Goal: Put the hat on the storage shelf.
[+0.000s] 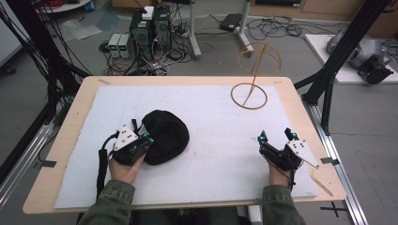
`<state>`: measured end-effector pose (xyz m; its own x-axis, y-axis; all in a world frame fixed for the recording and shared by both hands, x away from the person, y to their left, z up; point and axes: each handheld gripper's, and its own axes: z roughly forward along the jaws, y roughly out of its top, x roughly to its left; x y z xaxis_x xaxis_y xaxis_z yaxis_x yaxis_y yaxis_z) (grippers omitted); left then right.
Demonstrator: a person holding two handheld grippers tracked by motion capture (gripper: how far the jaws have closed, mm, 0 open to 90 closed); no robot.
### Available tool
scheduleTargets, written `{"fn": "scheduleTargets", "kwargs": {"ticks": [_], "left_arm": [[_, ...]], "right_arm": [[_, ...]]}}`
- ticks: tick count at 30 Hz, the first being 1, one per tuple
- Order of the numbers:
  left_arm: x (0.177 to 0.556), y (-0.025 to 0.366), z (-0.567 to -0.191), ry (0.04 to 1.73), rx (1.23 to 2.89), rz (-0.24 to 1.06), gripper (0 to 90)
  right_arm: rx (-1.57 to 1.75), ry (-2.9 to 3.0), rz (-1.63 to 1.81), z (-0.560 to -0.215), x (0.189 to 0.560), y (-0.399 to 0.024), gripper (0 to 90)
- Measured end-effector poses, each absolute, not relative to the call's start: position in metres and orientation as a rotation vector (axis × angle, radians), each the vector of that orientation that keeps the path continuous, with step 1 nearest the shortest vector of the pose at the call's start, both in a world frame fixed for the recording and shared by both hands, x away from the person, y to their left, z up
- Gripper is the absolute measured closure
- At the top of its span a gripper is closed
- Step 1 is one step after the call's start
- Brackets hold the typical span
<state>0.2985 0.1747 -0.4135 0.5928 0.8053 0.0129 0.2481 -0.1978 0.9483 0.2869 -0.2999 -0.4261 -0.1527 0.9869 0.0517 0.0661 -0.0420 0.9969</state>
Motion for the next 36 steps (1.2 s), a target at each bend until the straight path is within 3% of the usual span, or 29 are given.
{"fn": "scheduleTargets", "kwargs": {"ticks": [20,36], "left_arm": [[0.281,0.189,-0.378,0.878,1.403,0.931,87.6],[0.296,0.182,-0.354,0.783,1.263,0.899,87.5]], "right_arm": [[1.206,1.337,1.315,-0.426,0.286,-0.298,10.2],[1.194,1.357,1.326,-0.426,0.287,-0.294,10.2]]}}
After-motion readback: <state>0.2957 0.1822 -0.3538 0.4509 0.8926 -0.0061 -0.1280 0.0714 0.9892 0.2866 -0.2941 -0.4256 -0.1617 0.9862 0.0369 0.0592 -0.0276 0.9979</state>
